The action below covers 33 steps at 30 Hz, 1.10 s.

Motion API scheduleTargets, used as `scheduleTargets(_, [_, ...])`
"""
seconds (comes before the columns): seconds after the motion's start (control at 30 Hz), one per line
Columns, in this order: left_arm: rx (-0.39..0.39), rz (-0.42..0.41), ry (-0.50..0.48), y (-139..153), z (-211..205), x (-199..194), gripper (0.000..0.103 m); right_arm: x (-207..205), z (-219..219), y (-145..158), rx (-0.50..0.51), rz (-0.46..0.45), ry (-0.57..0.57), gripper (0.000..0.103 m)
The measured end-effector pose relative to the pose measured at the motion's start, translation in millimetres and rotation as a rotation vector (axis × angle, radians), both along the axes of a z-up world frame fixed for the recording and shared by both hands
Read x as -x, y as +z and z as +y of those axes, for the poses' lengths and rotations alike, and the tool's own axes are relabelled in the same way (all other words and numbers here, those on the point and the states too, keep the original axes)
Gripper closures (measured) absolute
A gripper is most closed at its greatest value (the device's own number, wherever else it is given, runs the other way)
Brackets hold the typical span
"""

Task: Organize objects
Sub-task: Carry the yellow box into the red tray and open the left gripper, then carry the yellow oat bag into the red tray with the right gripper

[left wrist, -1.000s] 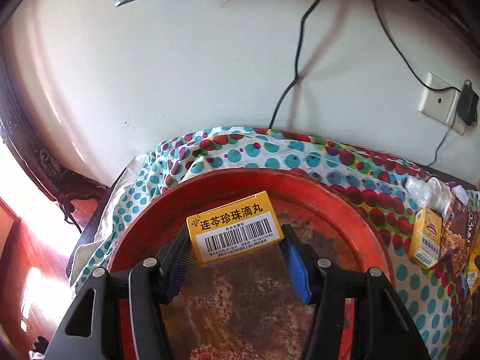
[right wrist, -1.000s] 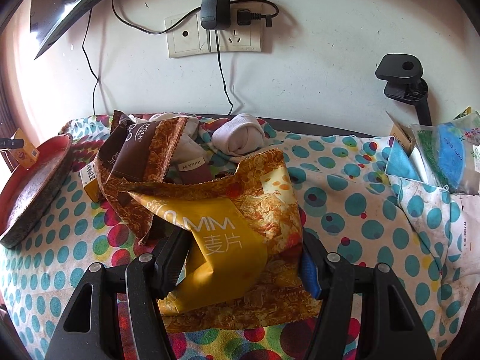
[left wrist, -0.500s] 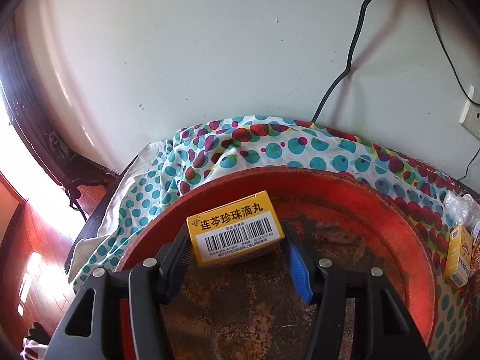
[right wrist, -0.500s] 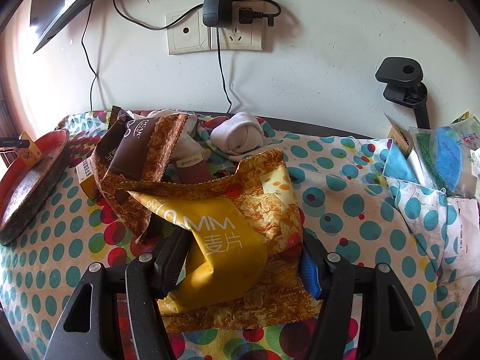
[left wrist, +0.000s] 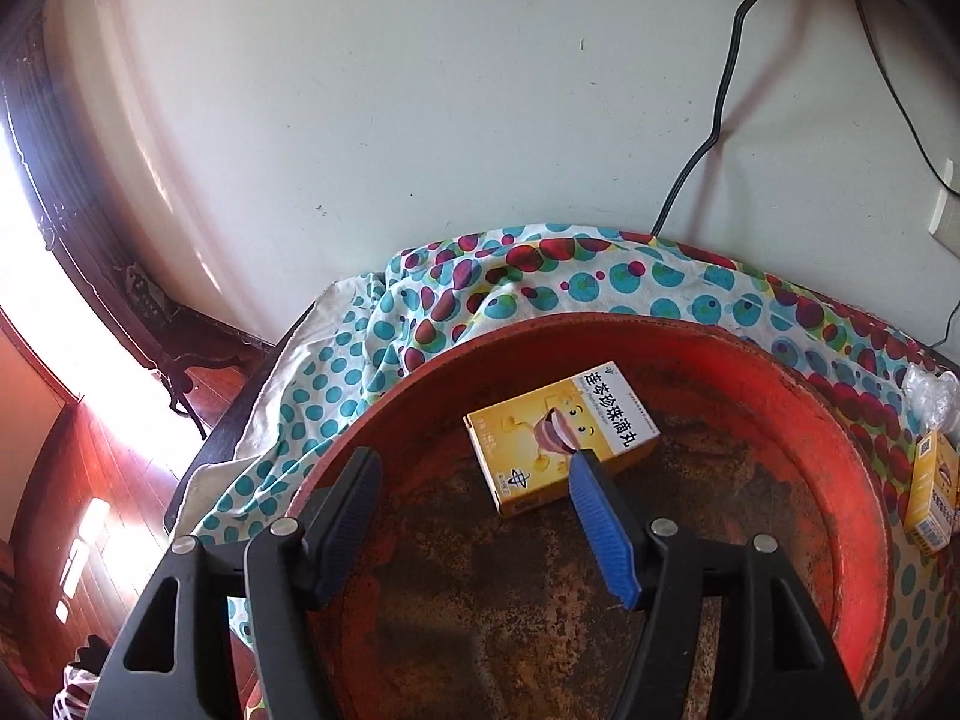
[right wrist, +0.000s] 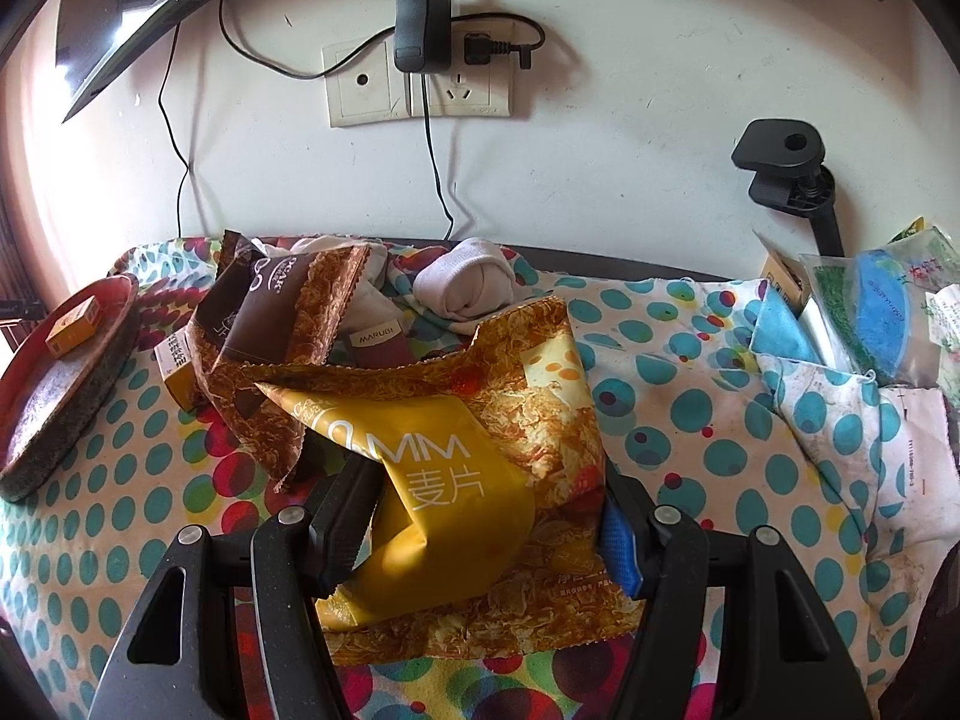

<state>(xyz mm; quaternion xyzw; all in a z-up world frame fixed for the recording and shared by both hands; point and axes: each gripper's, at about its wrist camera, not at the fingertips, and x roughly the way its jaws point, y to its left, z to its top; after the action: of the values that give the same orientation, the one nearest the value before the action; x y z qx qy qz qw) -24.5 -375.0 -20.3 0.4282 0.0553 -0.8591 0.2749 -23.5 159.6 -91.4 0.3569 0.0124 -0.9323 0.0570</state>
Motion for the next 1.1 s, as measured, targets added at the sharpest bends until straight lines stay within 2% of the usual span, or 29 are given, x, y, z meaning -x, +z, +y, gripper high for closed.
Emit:
scheduleTargets(0.13, [-0.045, 0.024, -0.010, 4.4, 10.2, -16.3, 0.036, -7.2, -3.4, 19.6, 0.014, 0.033, 0.015, 0.041])
scheduleTargets(0.27, [-0.079, 0.057, -0.044, 7.4, 33.6, -34.5, 0.036, -13.1, -25.3, 48.5, 0.002, 0.089, 0.087, 0.041])
scheduleTargets(0.43, [-0.089, 0.068, -0.104, 6.4, 71.7, -48.5, 0.036, -11.4, -80.4, 74.2, 0.006, 0.123, 0.233, 0.041])
scheduleTargets(0.57, [-0.064, 0.076, -0.146, 8.8, 99.4, -63.7, 0.036, 1.1, -139.3, 82.5, 0.036, 0.105, 0.379, 0.041])
scheduleTargets(0.7, [-0.015, 0.081, -0.163, 10.0, 120.9, -84.3, 0.036, 16.4, -203.2, 86.0, 0.059, 0.077, 0.502, 0.041])
scheduleTargets(0.8, [-0.011, 0.081, -0.157, 8.6, 128.5, -101.8, 0.036, 34.8, -253.4, 83.9, 0.060, 0.034, 0.587, 0.041])
scheduleTargets(0.93, [-0.030, 0.073, -0.148, 5.8, 131.2, -119.7, 0.036, 55.5, -317.5, 71.5, 0.027, -0.029, 0.678, 0.041])
scheduleTargets(1.1, [-0.014, 0.061, -0.110, 5.0, 122.3, -134.6, 0.036, 70.5, -372.5, 48.0, -0.025, -0.111, 0.739, 0.041])
